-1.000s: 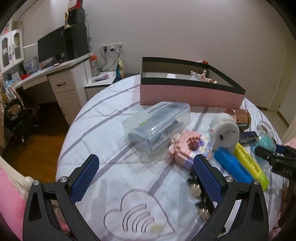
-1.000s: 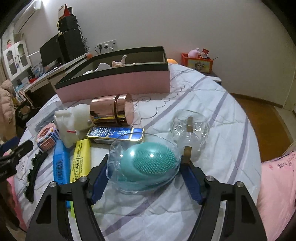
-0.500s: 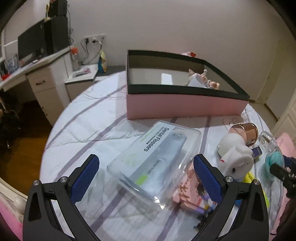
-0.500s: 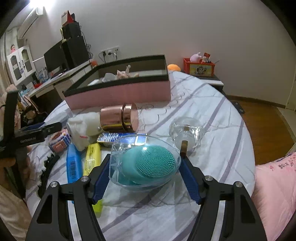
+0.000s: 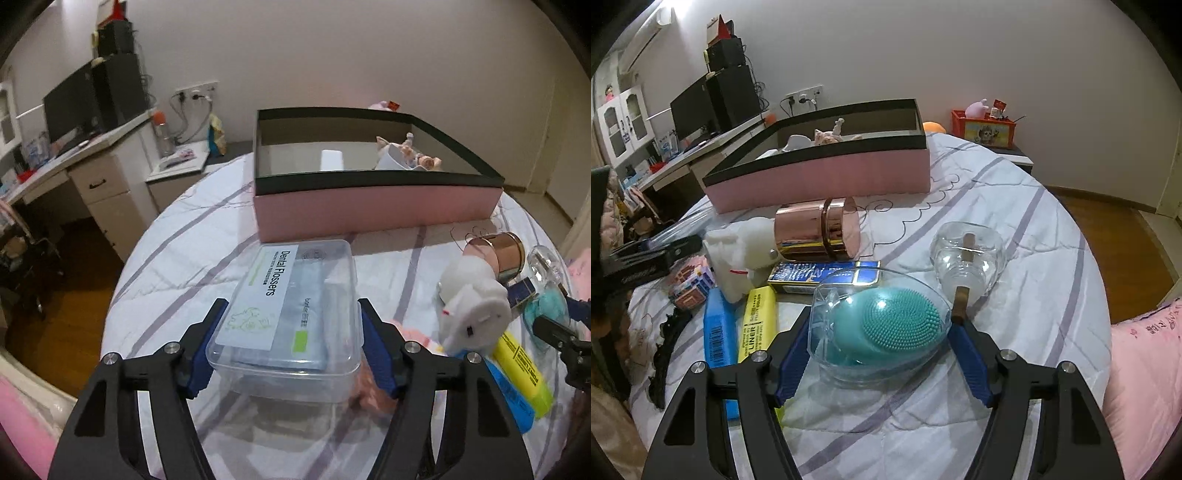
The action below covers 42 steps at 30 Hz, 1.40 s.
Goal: Organize rigid objects
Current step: 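Carry both held items into the pink box and open both tools to release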
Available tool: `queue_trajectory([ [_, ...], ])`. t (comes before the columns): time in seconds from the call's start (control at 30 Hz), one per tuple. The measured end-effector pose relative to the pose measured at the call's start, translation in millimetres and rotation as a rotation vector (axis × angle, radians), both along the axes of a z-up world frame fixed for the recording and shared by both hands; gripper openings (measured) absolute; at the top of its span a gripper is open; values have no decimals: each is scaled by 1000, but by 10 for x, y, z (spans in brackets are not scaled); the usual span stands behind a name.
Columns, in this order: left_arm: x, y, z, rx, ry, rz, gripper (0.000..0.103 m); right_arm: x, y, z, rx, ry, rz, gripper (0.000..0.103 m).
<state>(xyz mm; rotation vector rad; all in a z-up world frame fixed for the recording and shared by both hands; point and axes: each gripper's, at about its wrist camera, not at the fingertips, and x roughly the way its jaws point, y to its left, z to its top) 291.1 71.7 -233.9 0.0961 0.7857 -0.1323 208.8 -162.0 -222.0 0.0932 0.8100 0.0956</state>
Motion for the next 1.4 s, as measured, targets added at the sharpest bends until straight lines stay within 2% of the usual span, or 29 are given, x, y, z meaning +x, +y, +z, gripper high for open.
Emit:
queue_trajectory([
  [0.27,-382,-41,116,4,-36,10,66,51,22,-30,-10,14,2,73],
  [0.47,-580,-41,164,-9,-49,21,66,-117,29,51,46,-22,26,73],
  [0.8,-827,39,379,-67,-102,37,66,-283,247,375,61,-104,84,73],
  [1.17,-635,-194,789,-65,-187,5,66,21,583,732,47,-169,148,73],
  [1.27,-503,-270,915,-58,-213,-7,66,156,612,872,35,-190,150,73],
  [1.4,-133,-328,1098,-43,-236,-11,66,417,623,1078,4,-215,150,73],
])
